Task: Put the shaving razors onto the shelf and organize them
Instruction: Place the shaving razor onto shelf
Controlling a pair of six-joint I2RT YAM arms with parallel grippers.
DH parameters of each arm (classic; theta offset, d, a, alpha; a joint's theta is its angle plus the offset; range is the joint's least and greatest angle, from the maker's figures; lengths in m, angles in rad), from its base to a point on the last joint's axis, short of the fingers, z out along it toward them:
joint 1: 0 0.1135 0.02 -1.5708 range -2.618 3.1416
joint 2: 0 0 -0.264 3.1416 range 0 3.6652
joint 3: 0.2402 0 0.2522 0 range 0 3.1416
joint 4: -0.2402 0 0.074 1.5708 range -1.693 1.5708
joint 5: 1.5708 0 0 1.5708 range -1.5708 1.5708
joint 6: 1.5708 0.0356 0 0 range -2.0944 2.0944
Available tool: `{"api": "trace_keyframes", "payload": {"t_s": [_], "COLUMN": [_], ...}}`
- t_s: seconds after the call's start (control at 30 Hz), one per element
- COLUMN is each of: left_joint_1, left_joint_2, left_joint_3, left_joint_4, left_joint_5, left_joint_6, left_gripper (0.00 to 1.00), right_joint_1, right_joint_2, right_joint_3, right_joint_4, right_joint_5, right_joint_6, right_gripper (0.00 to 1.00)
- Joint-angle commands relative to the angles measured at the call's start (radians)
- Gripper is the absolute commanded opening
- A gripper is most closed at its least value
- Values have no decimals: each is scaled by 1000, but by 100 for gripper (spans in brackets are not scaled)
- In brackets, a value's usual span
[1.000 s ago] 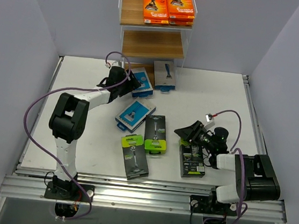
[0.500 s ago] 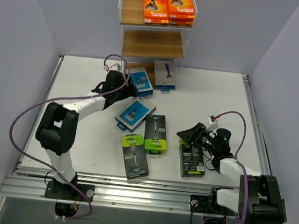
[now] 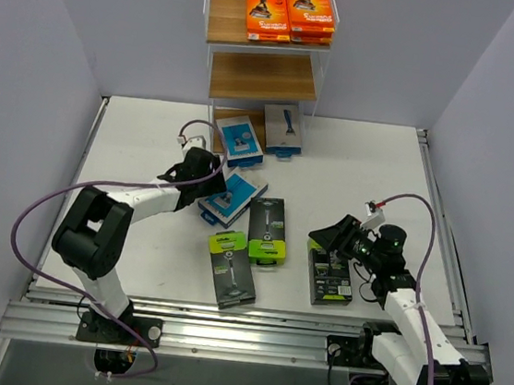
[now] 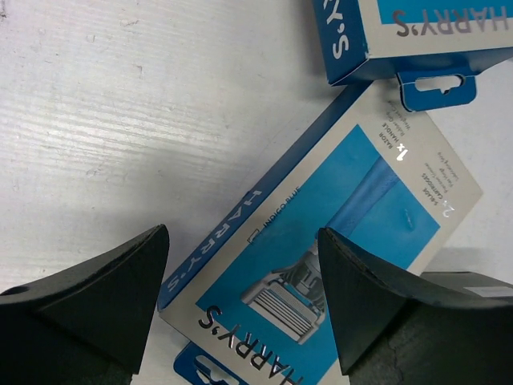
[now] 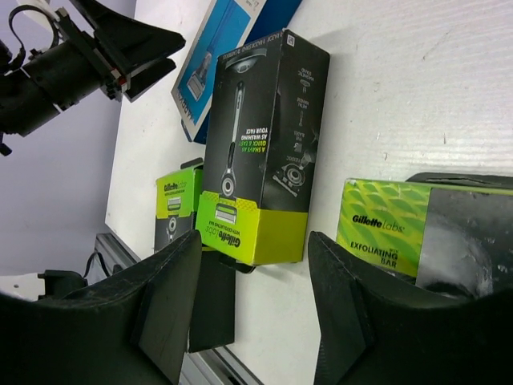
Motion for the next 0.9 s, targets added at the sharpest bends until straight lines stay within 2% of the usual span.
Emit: {"api": "trace_keyframes", "payload": {"t_s": [0.0, 0.27, 0.4, 0.6, 0.87], "left_joint_1": [-7, -74, -113, -201, -324], "left_joint_2": [26, 24, 21, 20, 75], "left_joint_3": [2, -78, -147, -193, -147], "left_joint_4": [49, 141, 212, 247, 246], "left_joint_5": [-41, -16, 4, -31, -97], "left_joint_6": [55, 79, 76, 78, 79], "left_gripper": [84, 81, 67, 66, 65], "right_joint_1": [-2, -2, 0, 0, 0], "right_joint_2": [-73, -201, -229, -267, -321], "right_joint_3": [30, 20, 26, 25, 20], "right_joint_4": [-113, -219, -239, -265, -299], "right_joint_5": [9, 10, 7, 7, 13], "right_joint_6": [-30, -7, 5, 27, 39], "right_gripper": [52, 52, 52, 52, 52]}}
